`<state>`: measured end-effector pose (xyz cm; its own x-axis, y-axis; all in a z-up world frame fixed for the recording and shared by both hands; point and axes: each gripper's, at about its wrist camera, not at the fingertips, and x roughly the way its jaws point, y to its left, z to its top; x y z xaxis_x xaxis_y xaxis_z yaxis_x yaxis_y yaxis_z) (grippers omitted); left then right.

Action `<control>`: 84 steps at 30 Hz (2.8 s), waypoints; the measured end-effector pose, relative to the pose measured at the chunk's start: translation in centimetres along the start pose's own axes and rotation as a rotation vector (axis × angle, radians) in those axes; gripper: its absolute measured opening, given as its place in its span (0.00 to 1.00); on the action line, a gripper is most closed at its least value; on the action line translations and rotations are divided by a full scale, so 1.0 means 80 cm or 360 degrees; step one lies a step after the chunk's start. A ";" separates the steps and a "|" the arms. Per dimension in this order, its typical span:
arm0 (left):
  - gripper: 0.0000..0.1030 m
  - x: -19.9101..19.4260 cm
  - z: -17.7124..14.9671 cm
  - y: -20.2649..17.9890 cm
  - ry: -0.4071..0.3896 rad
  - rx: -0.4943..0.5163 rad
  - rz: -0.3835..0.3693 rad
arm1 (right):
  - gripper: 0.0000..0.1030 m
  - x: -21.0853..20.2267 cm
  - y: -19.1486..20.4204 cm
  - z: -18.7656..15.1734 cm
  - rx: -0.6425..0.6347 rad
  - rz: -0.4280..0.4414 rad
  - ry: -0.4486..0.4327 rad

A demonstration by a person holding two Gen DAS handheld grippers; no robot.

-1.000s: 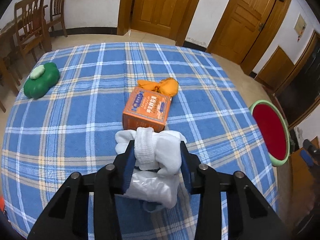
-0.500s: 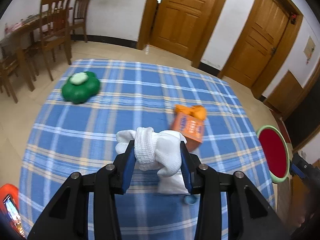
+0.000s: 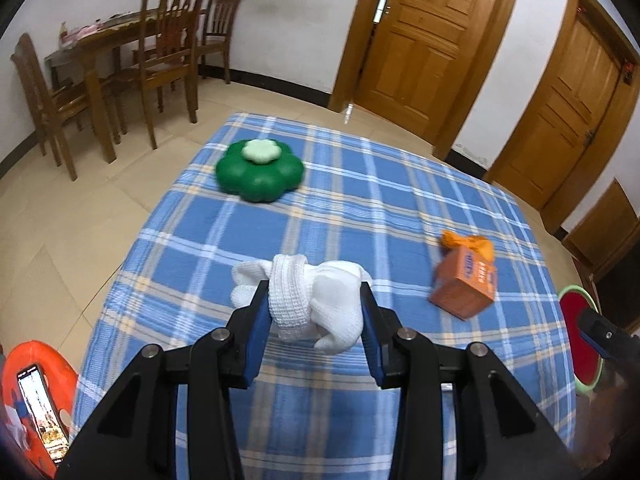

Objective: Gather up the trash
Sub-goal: 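Grasp the white sock with the left gripper and lift it, then grasp the orange printed box with the right gripper while the left holds the sock, then carry the sock and orange box over the bucket and open the right gripper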

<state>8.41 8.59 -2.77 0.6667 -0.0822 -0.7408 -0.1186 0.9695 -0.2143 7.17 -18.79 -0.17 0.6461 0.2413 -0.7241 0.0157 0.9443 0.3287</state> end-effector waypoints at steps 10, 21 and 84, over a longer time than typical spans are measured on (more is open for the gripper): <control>0.40 0.010 0.001 0.031 -0.0004 -0.0086 0.0033 | 0.77 0.060 0.057 0.008 -0.0106 0.0007 0.0078; 0.40 0.019 -0.002 0.053 0.0007 -0.0146 0.0008 | 0.77 0.121 0.086 0.006 -0.0140 -0.0082 0.0166; 0.40 -0.026 0.002 -0.176 0.0133 0.0314 -0.0584 | 0.60 -0.086 -0.143 -0.016 0.0309 -0.0262 -0.0212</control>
<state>8.81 -4.81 1.92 0.5757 -0.4407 -0.6887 0.2639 0.8974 -0.3536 1.55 -30.94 0.29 0.7173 0.0448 -0.6954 0.2661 0.9047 0.3327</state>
